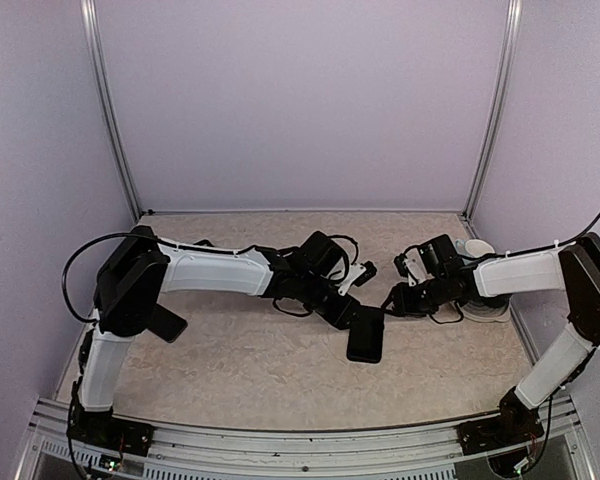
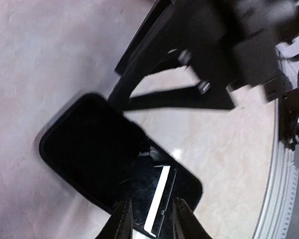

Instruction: Put the phone into the phone case

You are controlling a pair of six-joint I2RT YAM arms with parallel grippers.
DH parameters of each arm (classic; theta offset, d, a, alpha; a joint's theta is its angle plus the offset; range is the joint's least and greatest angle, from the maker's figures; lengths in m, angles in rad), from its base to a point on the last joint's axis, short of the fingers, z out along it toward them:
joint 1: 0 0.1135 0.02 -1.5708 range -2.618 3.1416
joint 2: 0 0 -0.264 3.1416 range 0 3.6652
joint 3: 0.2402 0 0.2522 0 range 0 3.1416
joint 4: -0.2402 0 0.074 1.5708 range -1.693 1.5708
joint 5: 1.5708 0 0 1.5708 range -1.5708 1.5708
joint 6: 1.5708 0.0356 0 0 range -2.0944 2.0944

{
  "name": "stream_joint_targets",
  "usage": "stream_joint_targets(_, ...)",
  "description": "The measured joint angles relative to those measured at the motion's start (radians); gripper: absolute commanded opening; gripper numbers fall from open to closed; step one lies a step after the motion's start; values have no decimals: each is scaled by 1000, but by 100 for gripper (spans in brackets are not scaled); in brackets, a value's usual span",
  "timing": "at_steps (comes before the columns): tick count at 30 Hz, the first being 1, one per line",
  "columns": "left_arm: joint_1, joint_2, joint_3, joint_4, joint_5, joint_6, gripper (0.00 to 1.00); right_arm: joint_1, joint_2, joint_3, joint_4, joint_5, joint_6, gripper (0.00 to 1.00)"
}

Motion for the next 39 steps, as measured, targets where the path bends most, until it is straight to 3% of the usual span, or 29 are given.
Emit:
stream_joint_targets(4,2,-51,6,53,19,-56,43,0,0,1,-19,10,3,51)
stream_joint_targets(11,47,-13,6,60,-13,-121,36,0,10,0,-19,-3,7,44)
stream_joint_targets(18,75,21,-27,72,-17,-184,31,0,19,9,3,-55,-11,2)
stream_joint_targets(19,81,21,-39,79,-14,-194,31,0,19,9,16,-79,-11,0)
stream_joint_targets(25,108,21,-90,89,-6,-237,30,23,127,57,114,-210,8,0)
stream_joint_targets(39,99,21,-115,109,9,-263,30,78,237,103,173,-286,8,0)
